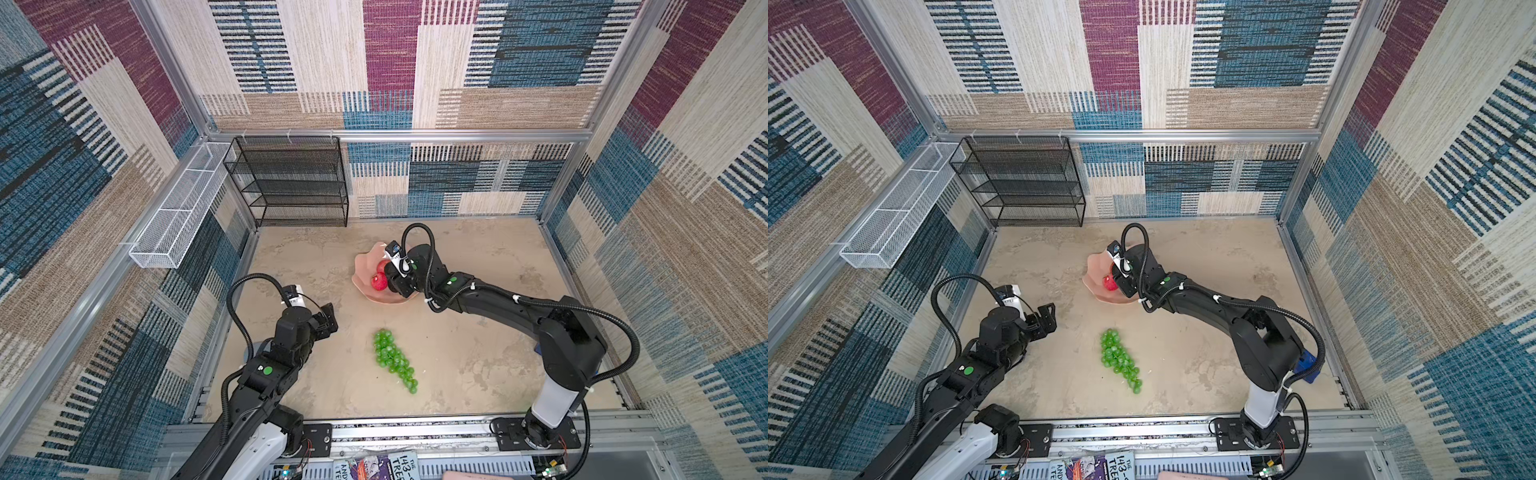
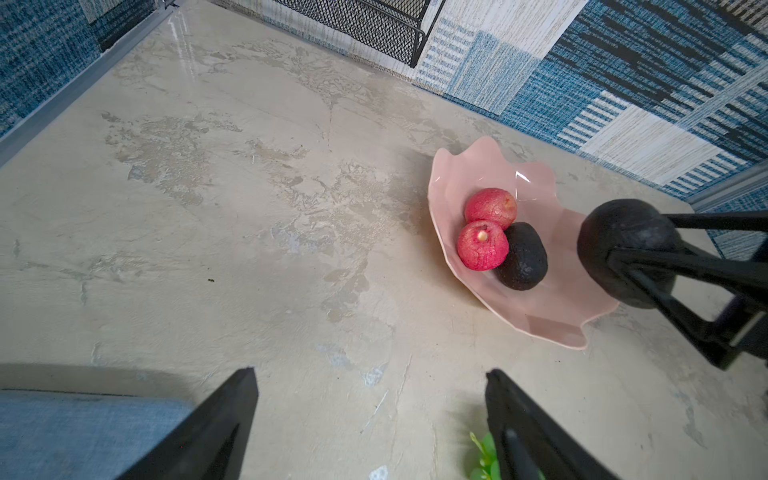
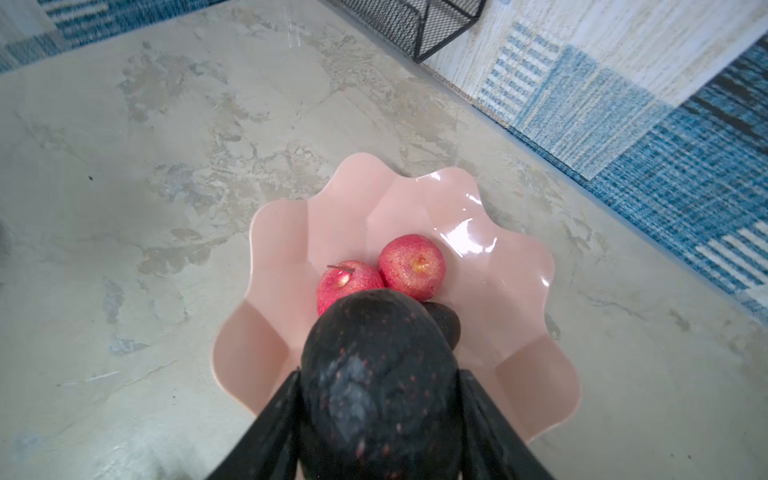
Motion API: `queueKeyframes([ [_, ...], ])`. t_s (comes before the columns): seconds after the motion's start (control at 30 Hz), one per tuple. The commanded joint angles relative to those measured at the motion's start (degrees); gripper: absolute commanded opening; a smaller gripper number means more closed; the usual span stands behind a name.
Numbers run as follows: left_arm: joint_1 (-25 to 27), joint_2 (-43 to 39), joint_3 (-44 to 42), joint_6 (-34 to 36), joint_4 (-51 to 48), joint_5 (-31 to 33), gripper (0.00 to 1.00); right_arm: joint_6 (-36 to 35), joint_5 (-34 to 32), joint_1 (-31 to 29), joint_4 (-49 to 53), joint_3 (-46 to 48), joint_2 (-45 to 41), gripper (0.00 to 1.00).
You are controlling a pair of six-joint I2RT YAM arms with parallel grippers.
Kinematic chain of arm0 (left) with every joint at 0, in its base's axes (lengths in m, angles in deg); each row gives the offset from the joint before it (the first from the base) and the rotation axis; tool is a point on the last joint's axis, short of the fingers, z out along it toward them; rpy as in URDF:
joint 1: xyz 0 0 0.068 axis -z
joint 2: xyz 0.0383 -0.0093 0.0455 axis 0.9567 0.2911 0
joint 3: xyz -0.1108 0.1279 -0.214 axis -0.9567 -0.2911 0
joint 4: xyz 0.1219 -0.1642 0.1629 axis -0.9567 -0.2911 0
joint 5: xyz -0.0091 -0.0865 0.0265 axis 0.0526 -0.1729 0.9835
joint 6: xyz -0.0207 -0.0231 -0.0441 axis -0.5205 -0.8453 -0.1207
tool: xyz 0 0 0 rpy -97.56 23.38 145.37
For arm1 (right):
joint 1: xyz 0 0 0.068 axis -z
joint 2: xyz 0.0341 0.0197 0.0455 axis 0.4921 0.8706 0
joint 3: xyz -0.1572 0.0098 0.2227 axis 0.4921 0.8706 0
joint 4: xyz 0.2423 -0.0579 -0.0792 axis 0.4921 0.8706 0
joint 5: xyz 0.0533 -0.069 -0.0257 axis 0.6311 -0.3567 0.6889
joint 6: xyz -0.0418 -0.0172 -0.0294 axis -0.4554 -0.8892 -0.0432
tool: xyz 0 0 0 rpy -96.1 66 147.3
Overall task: Place and organize the fake fruits in the fruit bowl
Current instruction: 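Place the second avocado in the pink bowl with the right gripper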
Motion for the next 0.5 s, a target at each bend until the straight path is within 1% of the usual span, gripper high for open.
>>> queueKeyframes([
  [0.0, -0.25, 0.10, 0.02, 0.84, 2.10, 1.02, 0.89, -7.55, 3.58, -0.06, -2.86, -2.10, 2.82, 0.51],
  [0.2, -0.29, 0.15, 0.46, 1.09, 1.98, 1.11, 0.89, -9.87, 7.83, -0.06, -1.67, -4.48, 6.78, 0.51],
  [0.33, -0.33, 0.04, 0.17, 0.79, 2.37, 1.03, 0.89, -10.75, 8.25, -0.06, 0.23, -5.60, 9.16, 0.53],
  [0.47, -0.35, 0.29, 0.11, 0.39, 2.64, 0.79, 0.89, -11.13, 8.02, -0.06, -0.01, -4.99, 11.02, 0.55],
])
